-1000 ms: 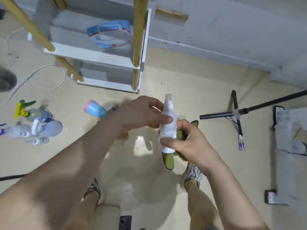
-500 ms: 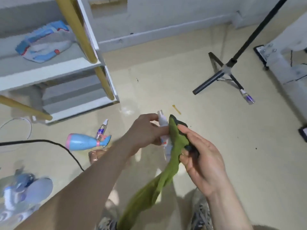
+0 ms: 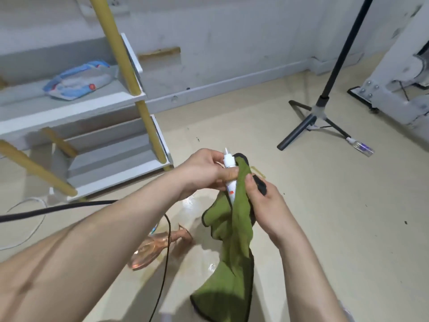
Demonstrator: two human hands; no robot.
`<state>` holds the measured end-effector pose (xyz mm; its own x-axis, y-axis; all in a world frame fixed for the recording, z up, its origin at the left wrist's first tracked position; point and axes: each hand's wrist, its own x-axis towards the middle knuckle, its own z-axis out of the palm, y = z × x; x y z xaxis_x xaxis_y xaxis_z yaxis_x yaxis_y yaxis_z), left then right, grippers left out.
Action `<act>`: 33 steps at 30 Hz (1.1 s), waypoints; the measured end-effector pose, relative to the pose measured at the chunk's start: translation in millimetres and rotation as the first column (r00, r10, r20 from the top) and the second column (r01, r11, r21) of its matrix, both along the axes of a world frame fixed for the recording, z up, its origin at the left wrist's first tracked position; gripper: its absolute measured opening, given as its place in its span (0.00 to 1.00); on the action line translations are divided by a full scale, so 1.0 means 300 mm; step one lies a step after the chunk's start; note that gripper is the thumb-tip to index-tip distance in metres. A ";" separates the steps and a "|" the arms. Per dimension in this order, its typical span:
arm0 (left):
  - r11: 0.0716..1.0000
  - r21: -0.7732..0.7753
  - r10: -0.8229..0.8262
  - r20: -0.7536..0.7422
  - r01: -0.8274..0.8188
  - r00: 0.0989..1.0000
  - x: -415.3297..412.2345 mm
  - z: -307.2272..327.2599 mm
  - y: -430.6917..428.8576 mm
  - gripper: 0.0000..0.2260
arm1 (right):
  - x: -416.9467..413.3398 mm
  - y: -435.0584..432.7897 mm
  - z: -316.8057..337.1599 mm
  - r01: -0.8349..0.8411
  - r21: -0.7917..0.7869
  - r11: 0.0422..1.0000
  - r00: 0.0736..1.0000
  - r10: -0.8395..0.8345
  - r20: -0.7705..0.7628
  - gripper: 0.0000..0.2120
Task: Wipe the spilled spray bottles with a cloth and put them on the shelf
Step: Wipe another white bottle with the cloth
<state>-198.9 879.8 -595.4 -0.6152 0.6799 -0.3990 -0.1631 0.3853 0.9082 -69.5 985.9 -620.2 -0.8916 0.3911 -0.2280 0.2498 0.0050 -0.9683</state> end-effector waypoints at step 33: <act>0.810 -0.212 0.350 -0.573 -0.547 0.741 0.575 0.524 -0.599 0.15 | 0.393 -0.579 0.377 -0.121 0.865 0.487 0.938 0.341 -0.061 0.28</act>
